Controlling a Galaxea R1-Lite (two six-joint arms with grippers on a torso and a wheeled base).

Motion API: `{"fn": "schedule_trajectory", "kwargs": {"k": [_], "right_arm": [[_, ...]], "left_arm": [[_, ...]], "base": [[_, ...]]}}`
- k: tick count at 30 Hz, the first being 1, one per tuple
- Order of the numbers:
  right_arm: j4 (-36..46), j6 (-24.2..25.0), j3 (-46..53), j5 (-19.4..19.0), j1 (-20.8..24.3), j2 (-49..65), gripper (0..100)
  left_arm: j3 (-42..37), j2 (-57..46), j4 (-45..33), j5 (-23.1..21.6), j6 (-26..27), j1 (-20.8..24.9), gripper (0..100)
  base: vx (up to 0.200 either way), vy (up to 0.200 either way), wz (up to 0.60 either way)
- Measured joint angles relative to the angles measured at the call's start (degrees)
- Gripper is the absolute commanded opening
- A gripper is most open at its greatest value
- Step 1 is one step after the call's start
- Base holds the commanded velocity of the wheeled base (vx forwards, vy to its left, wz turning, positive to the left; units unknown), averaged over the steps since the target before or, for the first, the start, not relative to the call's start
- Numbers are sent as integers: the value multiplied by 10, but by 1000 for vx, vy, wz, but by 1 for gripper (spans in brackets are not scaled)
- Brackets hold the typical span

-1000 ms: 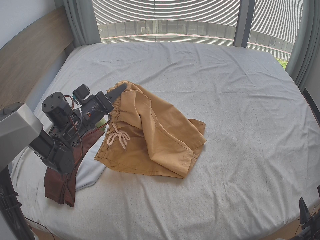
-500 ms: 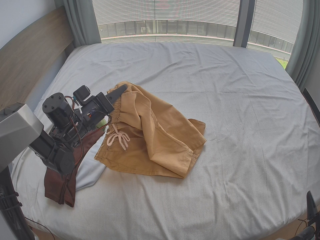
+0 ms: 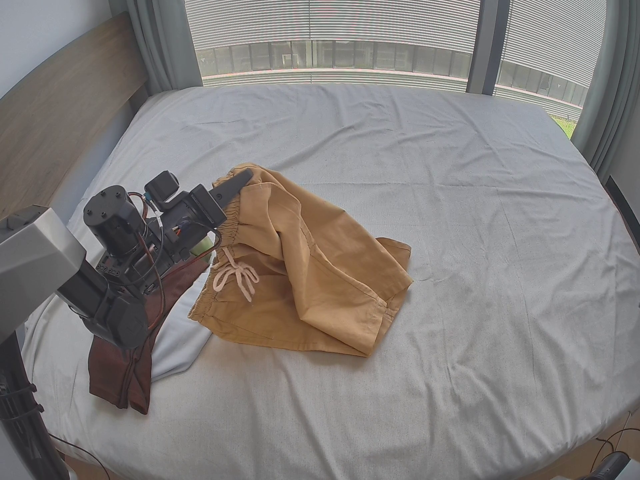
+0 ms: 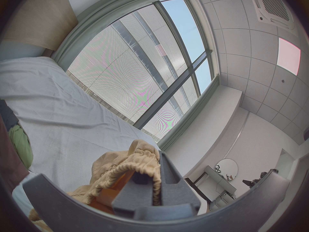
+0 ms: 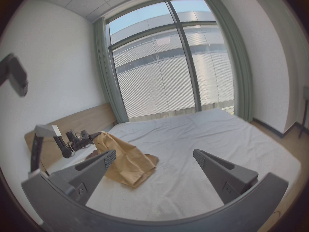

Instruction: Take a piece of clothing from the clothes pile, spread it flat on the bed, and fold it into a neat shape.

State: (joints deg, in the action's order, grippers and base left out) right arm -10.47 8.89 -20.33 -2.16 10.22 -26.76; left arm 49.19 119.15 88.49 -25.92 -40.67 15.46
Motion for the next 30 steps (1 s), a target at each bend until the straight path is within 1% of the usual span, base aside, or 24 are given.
{"fn": "schedule_trajectory", "kwargs": {"k": [4, 10, 15, 20, 24, 30], "right_arm": [[-43, 52, -42, -11, 39, -119, 100], [-126, 103, -78, -44, 68, -269, 100], [-198, 138, -94, -64, 82, -389, 100], [-292, 173, -103, -72, 91, -502, 100], [-349, 194, -110, -75, 97, -577, 100], [-375, 227, -132, -77, 113, -665, 100]], "left_arm": [[-1, -1, 0, -2, 0, -3, 0], [-1, -1, 0, -4, 0, -6, 0], [1, -1, 0, -5, 0, -12, 0], [4, 0, 0, -6, 0, -19, 0], [6, 1, 0, -6, 0, -23, 0], [9, 3, 0, -6, 0, -31, 0]], "base": [[0, 0, 0], [0, 0, 0], [0, 0, 0], [0, 0, 0], [0, 0, 0], [0, 0, 0]]}}
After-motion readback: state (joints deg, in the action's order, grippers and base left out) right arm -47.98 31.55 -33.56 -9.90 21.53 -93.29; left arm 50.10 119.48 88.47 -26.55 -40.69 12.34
